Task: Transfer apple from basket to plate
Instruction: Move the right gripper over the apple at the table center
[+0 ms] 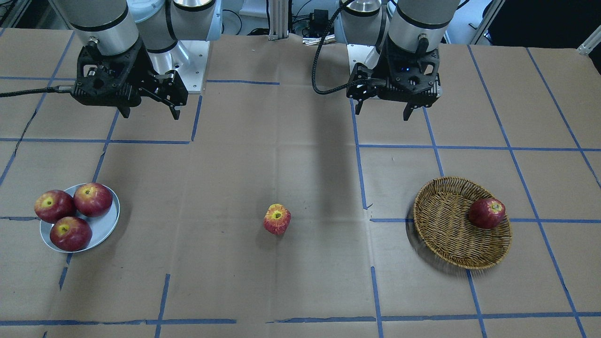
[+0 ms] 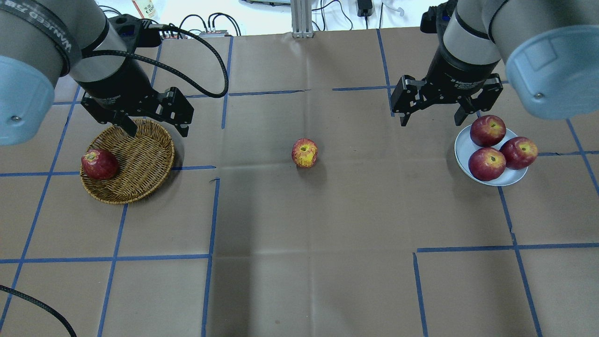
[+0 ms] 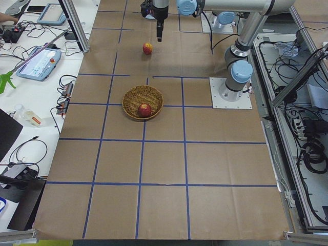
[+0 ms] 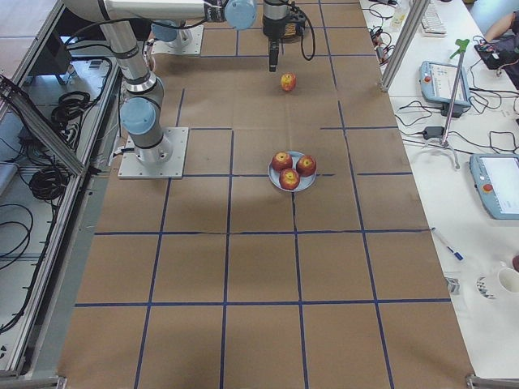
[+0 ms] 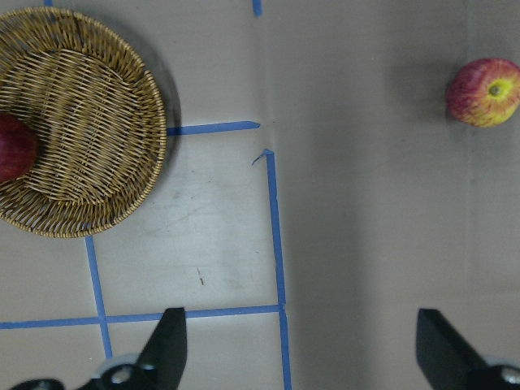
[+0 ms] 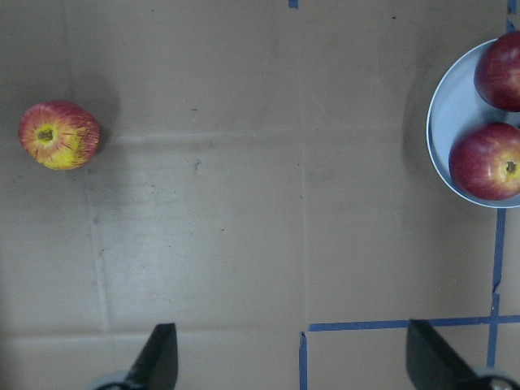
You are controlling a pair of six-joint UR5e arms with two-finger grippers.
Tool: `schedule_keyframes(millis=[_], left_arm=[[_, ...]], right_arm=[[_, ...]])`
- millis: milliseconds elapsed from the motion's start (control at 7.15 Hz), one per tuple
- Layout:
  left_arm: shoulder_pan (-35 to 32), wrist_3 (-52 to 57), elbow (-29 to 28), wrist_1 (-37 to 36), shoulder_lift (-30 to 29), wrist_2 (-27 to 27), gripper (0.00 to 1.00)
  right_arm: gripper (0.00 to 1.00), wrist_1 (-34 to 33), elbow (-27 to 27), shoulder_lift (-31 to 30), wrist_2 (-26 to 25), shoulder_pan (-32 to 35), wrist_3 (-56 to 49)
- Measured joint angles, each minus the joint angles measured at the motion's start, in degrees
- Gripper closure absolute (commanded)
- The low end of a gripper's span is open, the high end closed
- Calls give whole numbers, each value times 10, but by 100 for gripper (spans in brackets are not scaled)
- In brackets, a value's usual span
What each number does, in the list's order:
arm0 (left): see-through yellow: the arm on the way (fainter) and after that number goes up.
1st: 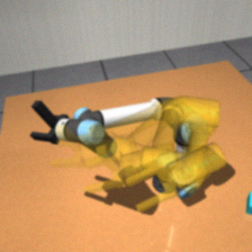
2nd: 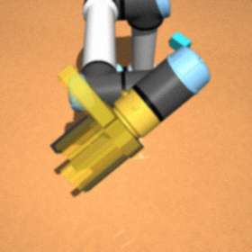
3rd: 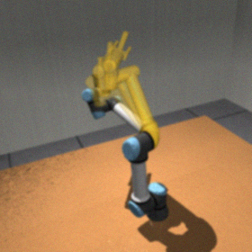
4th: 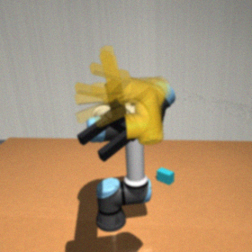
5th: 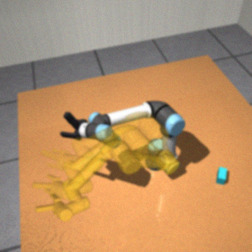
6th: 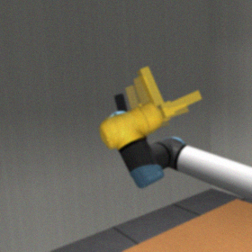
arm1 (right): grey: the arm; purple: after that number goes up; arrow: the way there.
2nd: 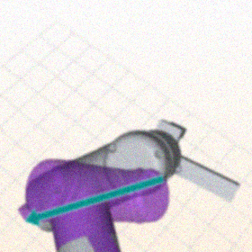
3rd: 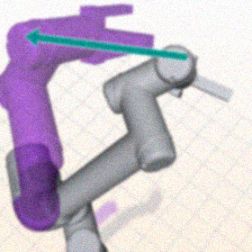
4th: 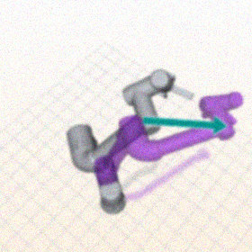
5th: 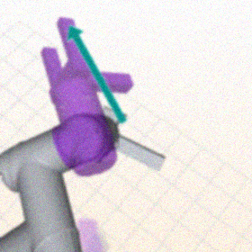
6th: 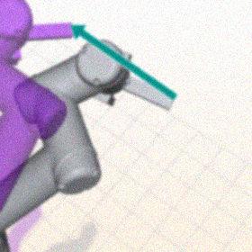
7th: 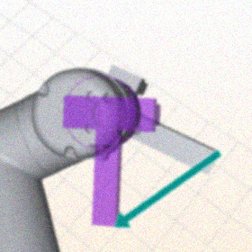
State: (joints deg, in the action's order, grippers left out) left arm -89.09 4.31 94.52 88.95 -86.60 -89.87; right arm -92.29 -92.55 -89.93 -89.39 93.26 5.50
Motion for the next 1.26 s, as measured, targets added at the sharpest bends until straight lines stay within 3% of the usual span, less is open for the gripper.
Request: schedule_keyframes(millis=[420, 839, 1259], left_arm=[[9, -13, -5, 1, 0, -2, 1], [8, -34, -5, -10, -1, -11, 1], [8, 16, 2, -21, -6, -10, 1]], right_arm=[[0, -53, 70, 116, -3, 96, 86], [0, -155, 77, 212, -3, 150, 160], [0, -241, 76, 282, -4, 172, 178]])
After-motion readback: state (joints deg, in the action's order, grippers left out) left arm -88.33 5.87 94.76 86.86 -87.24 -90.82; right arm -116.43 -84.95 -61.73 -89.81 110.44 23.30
